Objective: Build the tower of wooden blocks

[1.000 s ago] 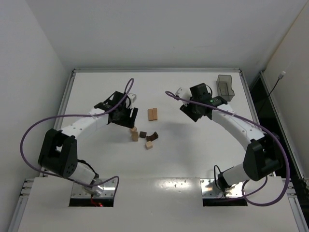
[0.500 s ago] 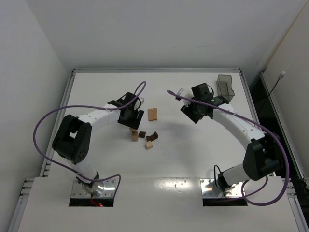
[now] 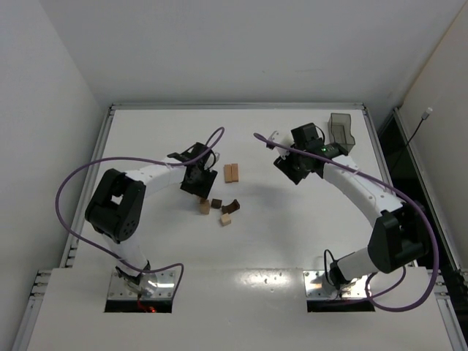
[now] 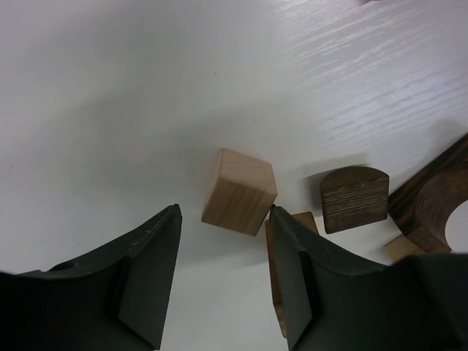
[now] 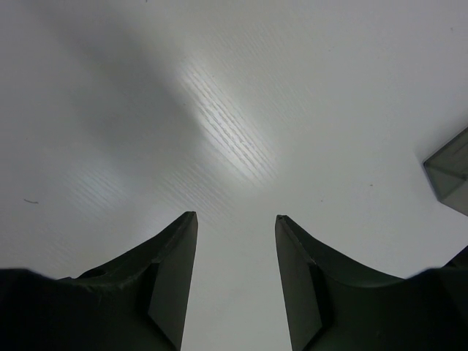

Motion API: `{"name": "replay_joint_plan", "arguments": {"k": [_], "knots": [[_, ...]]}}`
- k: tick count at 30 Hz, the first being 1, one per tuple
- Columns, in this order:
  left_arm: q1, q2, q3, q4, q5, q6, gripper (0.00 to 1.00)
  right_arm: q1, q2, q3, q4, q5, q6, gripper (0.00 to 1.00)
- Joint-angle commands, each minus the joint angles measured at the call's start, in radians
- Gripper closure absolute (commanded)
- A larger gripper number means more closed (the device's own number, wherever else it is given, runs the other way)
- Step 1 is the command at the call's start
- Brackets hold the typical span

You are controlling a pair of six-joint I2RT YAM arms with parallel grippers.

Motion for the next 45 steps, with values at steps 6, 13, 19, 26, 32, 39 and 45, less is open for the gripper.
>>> {"name": "replay_joint_plan", "arguments": {"k": [6, 13, 19, 26, 32, 39, 45], "knots": [[-0.012, 0.024, 0.038, -0.005, -0.001, 0.011, 0.53, -0.006, 0.003, 0.045, 0.008, -0.031, 0.018, 0.56], [-0.053, 0.044, 0.058, -0.014, -0.021, 0.04, 0.54, -0.006, 0.013, 0.045, -0.002, -0.04, 0.018, 0.56], [-0.084, 0.044, 0.058, -0.014, -0.05, 0.072, 0.54, -0.006, 0.022, 0.045, -0.002, -0.049, 0.018, 0.56], [-0.084, 0.056, 0.058, -0.014, -0.07, 0.094, 0.61, -0.006, 0.031, 0.045, -0.002, -0.049, 0.027, 0.56], [-0.084, 0.065, 0.07, -0.014, -0.07, 0.103, 0.62, -0.006, 0.031, 0.045, -0.002, -0.058, 0.027, 0.56], [-0.084, 0.093, 0.118, -0.014, -0.061, 0.114, 0.56, -0.006, 0.031, 0.045, -0.011, -0.068, 0.027, 0.56], [-0.084, 0.103, 0.127, -0.014, -0.061, 0.114, 0.73, -0.006, 0.031, 0.045, -0.011, -0.068, 0.027, 0.56]]}}
